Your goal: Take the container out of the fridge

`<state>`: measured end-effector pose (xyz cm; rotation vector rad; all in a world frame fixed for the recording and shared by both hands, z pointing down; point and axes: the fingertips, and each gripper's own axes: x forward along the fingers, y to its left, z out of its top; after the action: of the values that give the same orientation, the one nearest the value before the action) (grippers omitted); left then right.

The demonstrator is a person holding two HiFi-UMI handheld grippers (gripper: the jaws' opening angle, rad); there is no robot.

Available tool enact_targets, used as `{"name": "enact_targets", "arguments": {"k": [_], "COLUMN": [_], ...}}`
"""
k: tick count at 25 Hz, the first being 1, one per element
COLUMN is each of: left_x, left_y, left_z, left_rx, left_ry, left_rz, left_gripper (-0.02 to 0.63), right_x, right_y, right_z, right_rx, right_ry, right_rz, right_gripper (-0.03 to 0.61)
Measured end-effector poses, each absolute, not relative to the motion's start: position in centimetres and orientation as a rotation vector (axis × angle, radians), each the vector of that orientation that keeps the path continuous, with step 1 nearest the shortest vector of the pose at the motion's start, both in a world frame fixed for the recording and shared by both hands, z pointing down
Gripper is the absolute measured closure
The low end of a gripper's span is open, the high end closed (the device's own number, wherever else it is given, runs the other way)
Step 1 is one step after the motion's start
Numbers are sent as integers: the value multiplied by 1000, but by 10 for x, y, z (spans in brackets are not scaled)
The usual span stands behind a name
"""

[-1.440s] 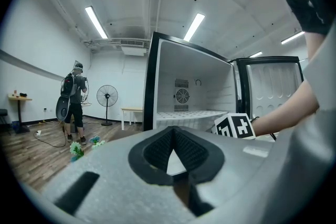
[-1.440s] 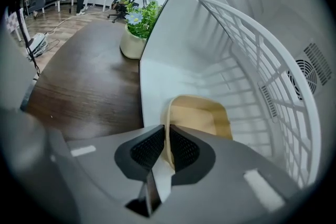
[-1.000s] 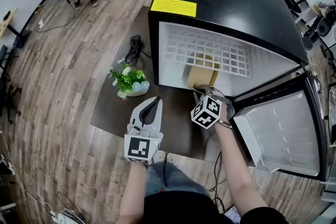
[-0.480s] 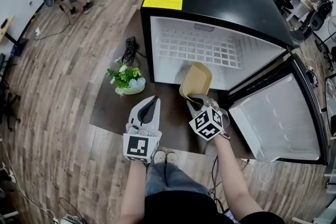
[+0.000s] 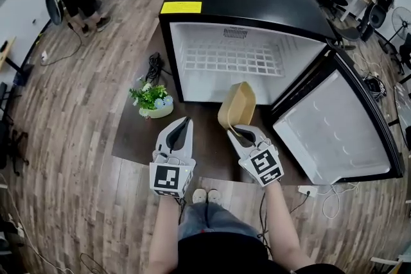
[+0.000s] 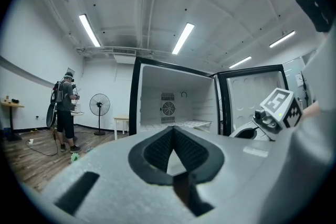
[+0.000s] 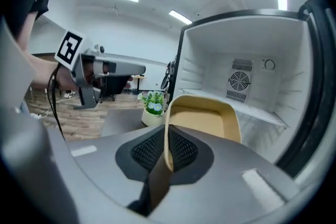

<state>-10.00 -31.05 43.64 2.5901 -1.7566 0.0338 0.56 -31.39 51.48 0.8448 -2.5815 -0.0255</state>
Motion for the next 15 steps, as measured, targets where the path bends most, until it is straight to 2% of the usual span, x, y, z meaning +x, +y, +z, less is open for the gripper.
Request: {"name": "enact_targets", "arguments": {"k": [15], "left_x": [-71], "left_y": [-305], "left_z": [416], "left_rx": [2700], "left_ry": [-1666], "left_rz": [42], "left_gripper": [607], "right_x": [57], "right_y": [-280], "right_z": [406], "right_rx": [1124], "right_ry": [-2990], "right_rz": [73], "right_gripper": [551]}}
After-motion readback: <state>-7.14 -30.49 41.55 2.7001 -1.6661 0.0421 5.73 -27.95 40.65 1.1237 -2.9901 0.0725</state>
